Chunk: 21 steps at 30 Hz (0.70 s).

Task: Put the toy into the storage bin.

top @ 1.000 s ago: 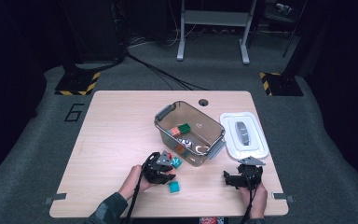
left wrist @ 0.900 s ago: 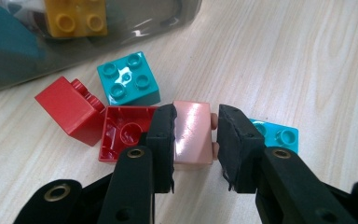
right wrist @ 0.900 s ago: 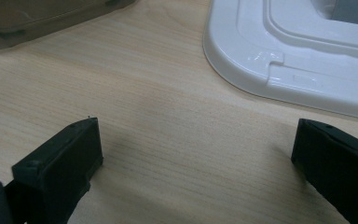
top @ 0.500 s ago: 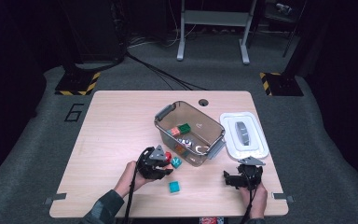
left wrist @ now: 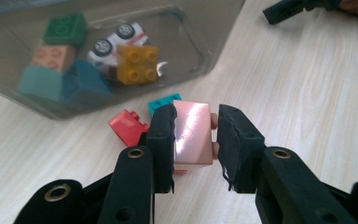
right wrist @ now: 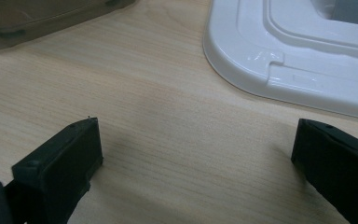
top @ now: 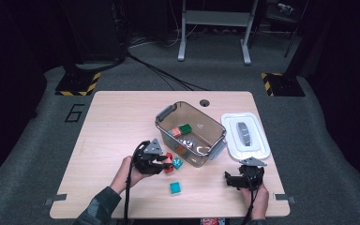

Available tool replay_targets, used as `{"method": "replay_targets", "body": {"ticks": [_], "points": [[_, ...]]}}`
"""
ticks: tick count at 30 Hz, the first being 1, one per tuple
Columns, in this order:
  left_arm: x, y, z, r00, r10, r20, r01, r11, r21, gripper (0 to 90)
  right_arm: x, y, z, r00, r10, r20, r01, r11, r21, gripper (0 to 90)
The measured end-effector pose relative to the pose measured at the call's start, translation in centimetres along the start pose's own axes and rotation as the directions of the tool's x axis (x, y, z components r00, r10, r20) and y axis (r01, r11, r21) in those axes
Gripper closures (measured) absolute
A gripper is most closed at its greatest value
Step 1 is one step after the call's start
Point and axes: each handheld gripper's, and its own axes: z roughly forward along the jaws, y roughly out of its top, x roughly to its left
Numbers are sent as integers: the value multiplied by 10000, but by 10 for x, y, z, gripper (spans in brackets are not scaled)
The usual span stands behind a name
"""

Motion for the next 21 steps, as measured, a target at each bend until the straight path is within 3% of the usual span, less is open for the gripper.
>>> {"method": "replay_targets", "body": {"ticks": [15, 21], "points": [[9, 29, -24, 9990, 230, -385, -242, 9992, -304, 671, 0, 0, 0, 10000, -2, 1, 2, 10000, 0, 11], [14, 47, -35, 9981, 243, -572, -282, 9974, -669, 671, 0, 0, 0, 10000, -4, 0, 4, 10000, 0, 11]]}}
